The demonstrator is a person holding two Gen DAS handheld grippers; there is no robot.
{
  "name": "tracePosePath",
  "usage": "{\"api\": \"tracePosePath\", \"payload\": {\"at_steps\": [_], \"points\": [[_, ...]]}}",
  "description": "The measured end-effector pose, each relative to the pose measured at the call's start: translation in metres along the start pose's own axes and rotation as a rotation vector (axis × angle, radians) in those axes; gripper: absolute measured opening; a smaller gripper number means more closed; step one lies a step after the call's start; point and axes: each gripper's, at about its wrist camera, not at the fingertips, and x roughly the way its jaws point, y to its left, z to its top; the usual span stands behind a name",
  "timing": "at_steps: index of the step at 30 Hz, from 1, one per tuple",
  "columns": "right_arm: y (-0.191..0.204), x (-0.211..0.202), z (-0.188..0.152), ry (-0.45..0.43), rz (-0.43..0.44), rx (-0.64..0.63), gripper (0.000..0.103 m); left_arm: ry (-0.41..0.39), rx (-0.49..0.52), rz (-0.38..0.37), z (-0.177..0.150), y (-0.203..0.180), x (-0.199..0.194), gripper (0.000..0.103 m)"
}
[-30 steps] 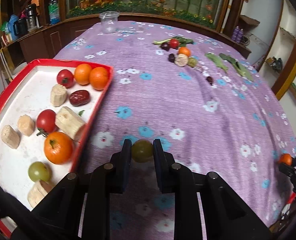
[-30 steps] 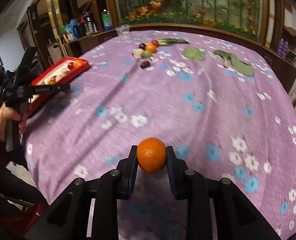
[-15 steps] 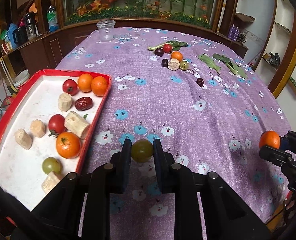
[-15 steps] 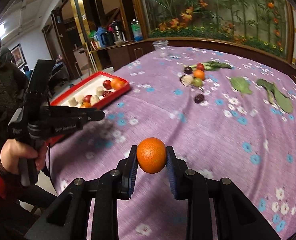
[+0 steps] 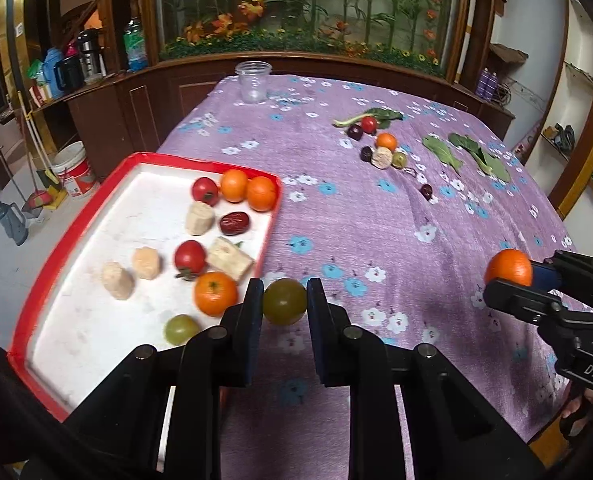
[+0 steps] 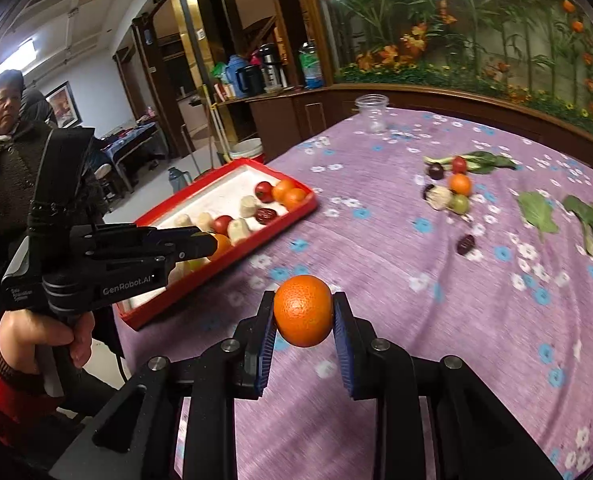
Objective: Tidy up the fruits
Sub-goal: 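Carry the grape and mandarin into the tray and open both grippers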
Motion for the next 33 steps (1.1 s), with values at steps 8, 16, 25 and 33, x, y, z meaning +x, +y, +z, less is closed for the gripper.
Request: {"api": "tracePosePath", "payload": {"at_steps": [8, 16, 25, 33], "points": [[0.019, 0.032, 0.024, 0.038, 0.082, 0.001, 0.027, -0.009, -0.059, 0.023, -0.001, 0.031, -0.005, 0.019], [0.035, 0.058, 0.042, 0.067, 0.129, -0.014, 0.027, -0.009, -0.139, 0.061, -0.010, 0.069, -0.008, 0.019], [0.051, 0.085, 0.057, 0.093, 0.168, -0.038, 0.027, 0.013, -0.180, 0.091, -0.013, 0.096, 0.001, 0.019], [0.063, 0.136, 0.082, 0.136, 0.198, -0.047, 0.027, 0.055, -0.210, 0.093, -0.016, 0.110, 0.022, 0.019]]}}
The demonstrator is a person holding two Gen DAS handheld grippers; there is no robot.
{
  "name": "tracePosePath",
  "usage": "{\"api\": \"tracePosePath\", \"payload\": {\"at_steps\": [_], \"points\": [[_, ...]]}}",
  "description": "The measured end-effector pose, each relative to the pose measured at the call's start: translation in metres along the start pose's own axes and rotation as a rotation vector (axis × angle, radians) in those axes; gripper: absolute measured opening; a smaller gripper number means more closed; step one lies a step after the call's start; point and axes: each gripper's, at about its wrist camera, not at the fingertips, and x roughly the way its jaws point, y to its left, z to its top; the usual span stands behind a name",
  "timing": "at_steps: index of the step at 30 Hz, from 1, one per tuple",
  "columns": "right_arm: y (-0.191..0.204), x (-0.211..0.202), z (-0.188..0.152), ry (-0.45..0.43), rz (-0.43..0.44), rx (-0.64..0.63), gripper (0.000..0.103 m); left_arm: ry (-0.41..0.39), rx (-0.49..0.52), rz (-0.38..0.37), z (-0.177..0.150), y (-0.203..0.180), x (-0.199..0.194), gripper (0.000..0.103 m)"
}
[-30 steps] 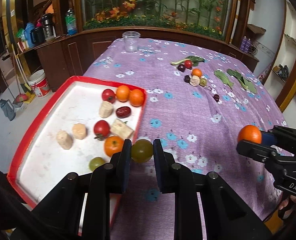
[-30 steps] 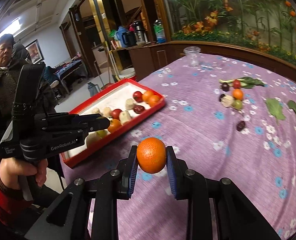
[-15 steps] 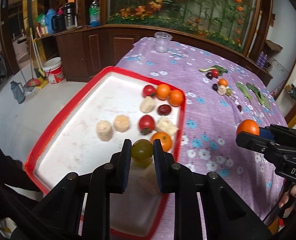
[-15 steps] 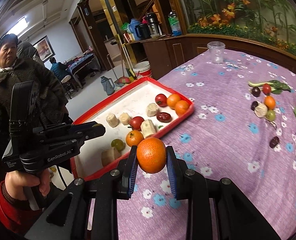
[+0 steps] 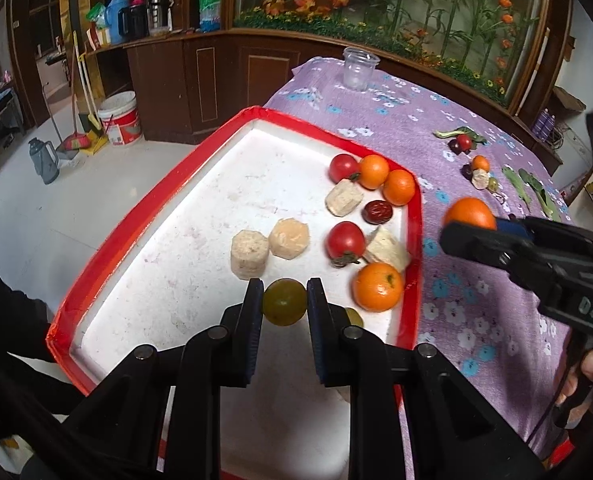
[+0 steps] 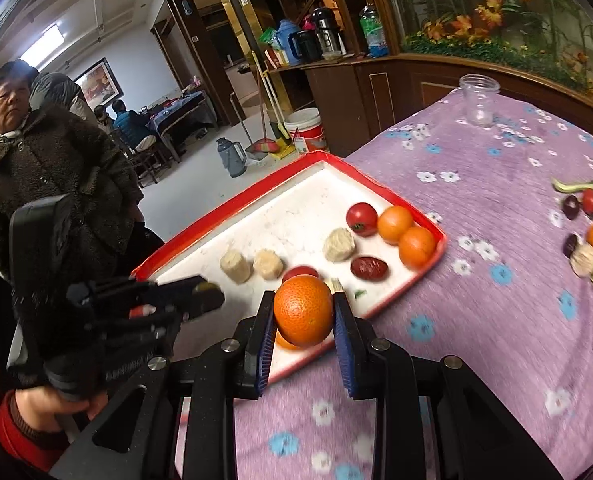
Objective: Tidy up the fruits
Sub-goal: 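Carry the grape and mandarin into the tray and open both grippers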
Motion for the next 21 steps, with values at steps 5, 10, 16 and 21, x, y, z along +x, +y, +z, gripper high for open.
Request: {"api": "tracePosePath", "payload": {"at_steps": [5, 10, 16, 21], "points": [[-0.002, 0.026, 0.019, 0.022, 0.013, 0.006, 0.027, 0.012, -0.015, 0.001, 0.002, 0.005, 0.007, 0.019], [0.000, 0.049, 0.036, 0.038, 0.010, 0.000, 0.027, 0.020, -0.020, 0.002, 0.005, 0.005, 0.015, 0.019], [0.002, 0.079, 0.054, 0.058, 0.008, -0.003, 0.027, 0.031, -0.026, 0.004, 0.006, 0.008, 0.022, 0.019], [0.001, 0.100, 0.064, 0.077, 0.002, -0.014, 0.027, 0.035, -0.026, 0.000, 0.007, 0.008, 0.025, 0.019]]}}
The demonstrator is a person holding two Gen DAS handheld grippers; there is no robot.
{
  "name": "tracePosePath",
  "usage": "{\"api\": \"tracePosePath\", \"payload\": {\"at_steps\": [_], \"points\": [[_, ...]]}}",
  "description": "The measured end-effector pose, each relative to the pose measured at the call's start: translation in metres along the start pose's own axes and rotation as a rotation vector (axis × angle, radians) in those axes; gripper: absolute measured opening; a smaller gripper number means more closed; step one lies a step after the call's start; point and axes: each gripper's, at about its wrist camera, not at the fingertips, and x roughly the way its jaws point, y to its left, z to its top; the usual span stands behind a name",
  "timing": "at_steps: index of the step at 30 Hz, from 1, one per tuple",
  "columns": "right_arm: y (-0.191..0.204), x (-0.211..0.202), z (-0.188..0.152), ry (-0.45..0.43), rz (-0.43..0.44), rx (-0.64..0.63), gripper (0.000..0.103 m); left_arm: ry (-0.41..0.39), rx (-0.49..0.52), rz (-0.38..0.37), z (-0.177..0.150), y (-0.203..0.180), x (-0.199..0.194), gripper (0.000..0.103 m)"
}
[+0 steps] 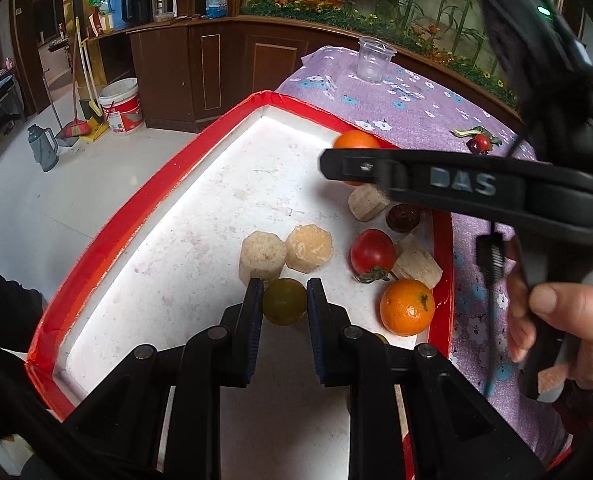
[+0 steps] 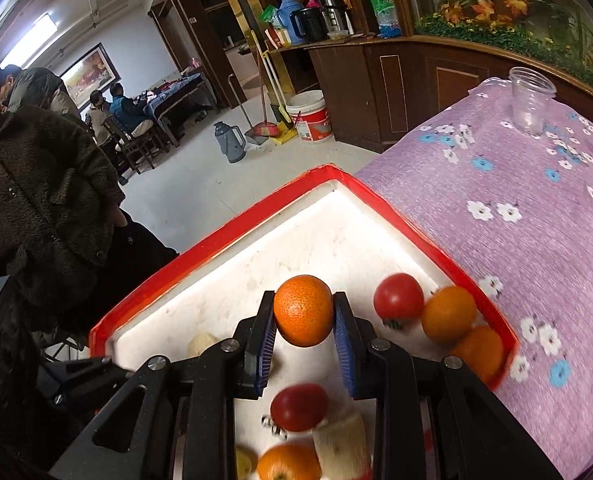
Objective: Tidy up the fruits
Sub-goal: 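Carry the grape and mandarin into the tray and open both grippers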
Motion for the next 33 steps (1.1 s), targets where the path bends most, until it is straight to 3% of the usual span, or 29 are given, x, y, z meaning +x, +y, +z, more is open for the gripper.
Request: {"api": "tracePosePath", "payload": {"at_steps": [13, 33], "points": [[0.002, 0.033, 0.003, 0.044, -0.030, -0.047, 0.029, 0.005, 0.025, 0.012, -0.001, -0.004, 0.004, 0.019], [0.007, 0.036, 0.002, 0.049, -0.061, -0.076, 0.033, 0.008, 0.032, 0.031, 0.000, -0.006, 0.004, 0.024]]}}
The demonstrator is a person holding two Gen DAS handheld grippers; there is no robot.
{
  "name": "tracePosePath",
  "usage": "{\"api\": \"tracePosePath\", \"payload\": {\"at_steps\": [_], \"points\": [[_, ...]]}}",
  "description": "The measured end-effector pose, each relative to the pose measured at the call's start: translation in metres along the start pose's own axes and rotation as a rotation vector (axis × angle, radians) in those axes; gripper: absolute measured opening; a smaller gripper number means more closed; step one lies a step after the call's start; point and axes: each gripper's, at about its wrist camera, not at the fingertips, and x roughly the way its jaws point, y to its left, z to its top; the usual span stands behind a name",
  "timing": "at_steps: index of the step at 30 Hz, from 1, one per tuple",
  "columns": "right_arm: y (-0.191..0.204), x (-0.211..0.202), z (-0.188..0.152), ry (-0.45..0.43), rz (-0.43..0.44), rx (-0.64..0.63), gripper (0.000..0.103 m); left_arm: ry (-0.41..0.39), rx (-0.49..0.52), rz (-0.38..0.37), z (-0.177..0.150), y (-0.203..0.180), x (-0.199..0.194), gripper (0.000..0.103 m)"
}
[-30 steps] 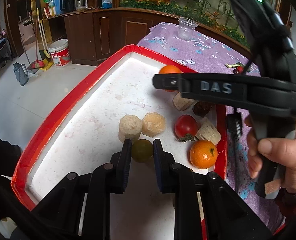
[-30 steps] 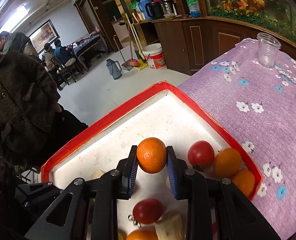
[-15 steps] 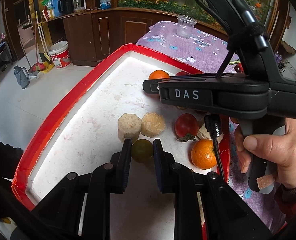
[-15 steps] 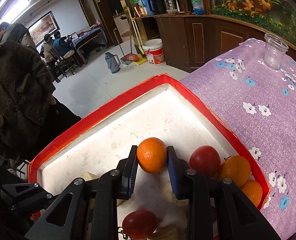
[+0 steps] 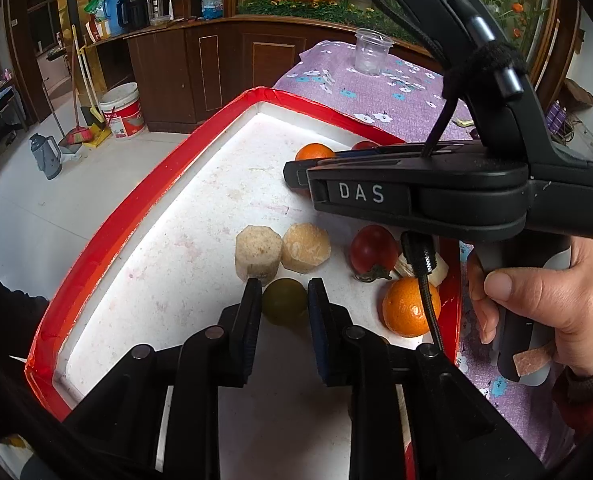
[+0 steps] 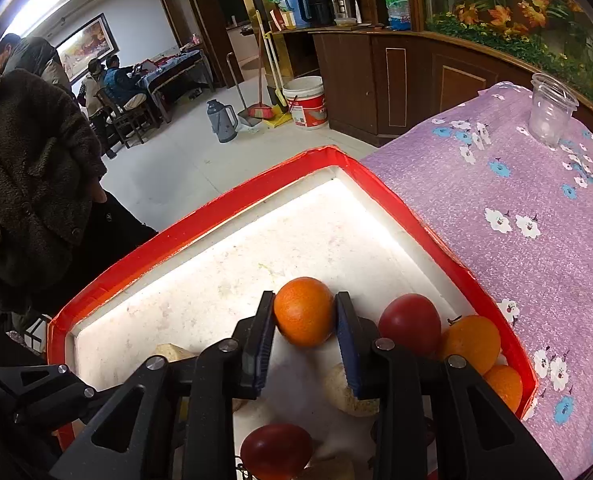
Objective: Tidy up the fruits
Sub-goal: 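Carry the grape and mandarin into the tray and open both grippers, then withdraw both open grippers from the tray back over the tablecloth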
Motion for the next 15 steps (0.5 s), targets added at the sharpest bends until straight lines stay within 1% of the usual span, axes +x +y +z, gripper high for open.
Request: {"api": "tracePosePath", "payload": {"at_steps": [1, 2, 3, 4, 6, 7, 8, 9, 10, 11, 15], "points": [[0.000, -0.001, 0.000, -0.002, 0.001, 0.002, 0.038, 0.005, -0.002, -0.001, -0.001, 0.000, 0.000, 0.030], [0.000, -0.002, 0.000, -0.007, 0.000, 0.003, 0.042, 0.007, -0.002, 0.000, -0.002, -0.001, -0.001, 0.033], [0.000, -0.004, 0.000, -0.011, 0.005, 0.004, 0.043, 0.006, -0.002, 0.003, -0.002, -0.001, -0.001, 0.039], [0.001, -0.005, 0.000, -0.014, 0.004, 0.005, 0.044, 0.002, 0.001, 0.007, -0.003, -0.002, -0.002, 0.041], [0.002, -0.010, -0.001, -0.024, 0.003, 0.006, 0.045, 0.001, 0.002, 0.010, -0.004, -0.003, -0.003, 0.041], [0.002, -0.014, -0.001, -0.031, 0.005, 0.010, 0.046, 0.001, 0.003, 0.011, -0.005, -0.003, -0.004, 0.043], [0.001, -0.018, -0.001, -0.038, 0.006, 0.015, 0.047, 0.001, 0.004, 0.014, -0.005, -0.003, -0.004, 0.046], [0.002, -0.020, -0.001, -0.044, 0.009, 0.020, 0.048, -0.001, 0.003, 0.016, -0.006, -0.004, -0.005, 0.053], [0.002, -0.025, -0.001, -0.052, 0.016, 0.027, 0.051, -0.004, 0.000, 0.015, -0.007, -0.004, -0.007, 0.056], [0.002, -0.030, -0.002, -0.063, 0.022, 0.035, 0.053, -0.007, -0.001, 0.014, -0.007, -0.004, -0.008, 0.056], [0.000, -0.054, -0.007, -0.102, 0.026, 0.043, 0.054, -0.013, -0.002, 0.016, -0.010, -0.007, -0.014, 0.056]]}}
